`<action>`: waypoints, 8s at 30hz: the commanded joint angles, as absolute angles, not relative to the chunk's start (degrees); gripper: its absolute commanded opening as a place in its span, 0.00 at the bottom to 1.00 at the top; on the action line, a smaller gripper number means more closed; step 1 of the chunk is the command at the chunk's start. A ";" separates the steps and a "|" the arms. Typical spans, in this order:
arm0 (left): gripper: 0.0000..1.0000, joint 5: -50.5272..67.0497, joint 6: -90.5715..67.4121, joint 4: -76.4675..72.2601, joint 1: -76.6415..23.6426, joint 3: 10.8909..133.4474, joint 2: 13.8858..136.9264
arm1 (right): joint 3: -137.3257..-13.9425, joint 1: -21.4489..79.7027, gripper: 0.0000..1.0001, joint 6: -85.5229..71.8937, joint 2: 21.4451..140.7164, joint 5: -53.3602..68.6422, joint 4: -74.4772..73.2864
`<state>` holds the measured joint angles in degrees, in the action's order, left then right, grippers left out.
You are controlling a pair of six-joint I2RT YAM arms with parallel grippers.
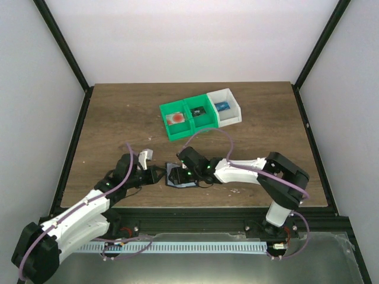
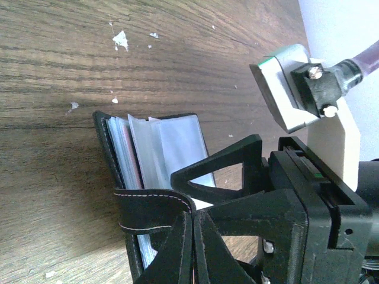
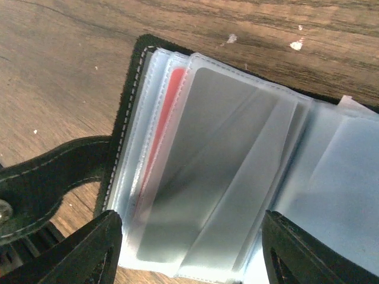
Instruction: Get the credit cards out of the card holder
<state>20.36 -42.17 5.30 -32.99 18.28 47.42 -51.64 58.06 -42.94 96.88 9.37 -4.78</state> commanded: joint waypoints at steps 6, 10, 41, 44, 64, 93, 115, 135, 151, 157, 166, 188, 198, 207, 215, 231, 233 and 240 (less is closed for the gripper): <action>0.00 20.12 -42.10 5.52 -32.79 17.99 46.63 | -54.20 58.71 0.63 -43.13 98.98 6.87 -6.89; 0.00 20.12 -42.06 5.61 -32.87 18.02 46.63 | -53.95 58.71 0.58 -43.24 98.57 4.31 -8.57; 0.00 15.83 -40.14 5.94 -32.86 17.54 53.57 | -51.30 58.79 0.26 -42.46 90.25 -5.55 -16.07; 0.00 14.60 -39.99 6.50 -32.82 17.84 53.85 | -50.88 58.74 0.27 -42.78 88.52 -8.02 -18.26; 0.43 9.63 -40.72 11.13 -32.86 22.98 52.91 | -42.09 54.67 0.19 -43.25 83.48 -5.14 -13.86; 0.62 22.10 -51.92 -12.20 -36.47 28.06 61.92 | -41.64 47.48 0.20 -39.11 89.28 6.06 -1.49; 0.54 19.78 -50.07 -25.48 -36.48 23.58 83.09 | -34.24 47.29 0.19 -41.78 88.72 6.60 2.46; 0.51 22.97 -52.66 -33.10 -36.65 21.80 88.80 | -33.36 47.29 0.17 -41.80 90.85 8.07 5.65; 0.31 23.92 -53.60 -38.61 -37.36 21.85 92.12 | -31.75 47.28 0.16 -42.56 89.82 8.42 6.23; 0.29 23.33 -53.66 -39.36 -37.65 22.06 93.67 | -31.32 47.33 0.16 -42.60 89.53 8.40 6.22; 0.00 22.81 -53.30 -38.47 -37.62 22.05 92.56 | -31.19 47.28 0.16 -42.71 89.48 7.97 6.03; 0.00 6.93 -50.73 -13.79 -37.63 20.28 70.79 | -32.59 47.29 0.24 -43.54 84.10 7.92 2.67; 0.00 8.88 -56.45 -15.11 -37.65 15.50 48.64 | -27.00 47.40 0.46 -49.18 67.67 19.63 19.93; 0.00 17.19 -65.89 -30.81 -37.64 8.88 39.05 | -25.18 47.71 0.62 -56.90 68.15 27.81 37.61; 0.00 20.72 -69.42 -40.77 -37.62 7.12 40.23 | -28.11 48.78 0.45 -60.03 72.08 31.51 39.50; 0.59 26.40 -60.45 -19.22 -37.62 13.15 30.73 | -27.32 48.54 0.00 -43.32 60.78 40.99 24.36; 0.67 28.64 -57.97 -15.32 -37.63 14.44 28.58 | -27.29 48.52 0.00 -39.61 57.87 43.78 19.90; 0.66 37.91 -49.75 -6.85 -37.63 18.88 30.89 | -28.10 48.47 0.00 -34.73 53.27 49.42 9.81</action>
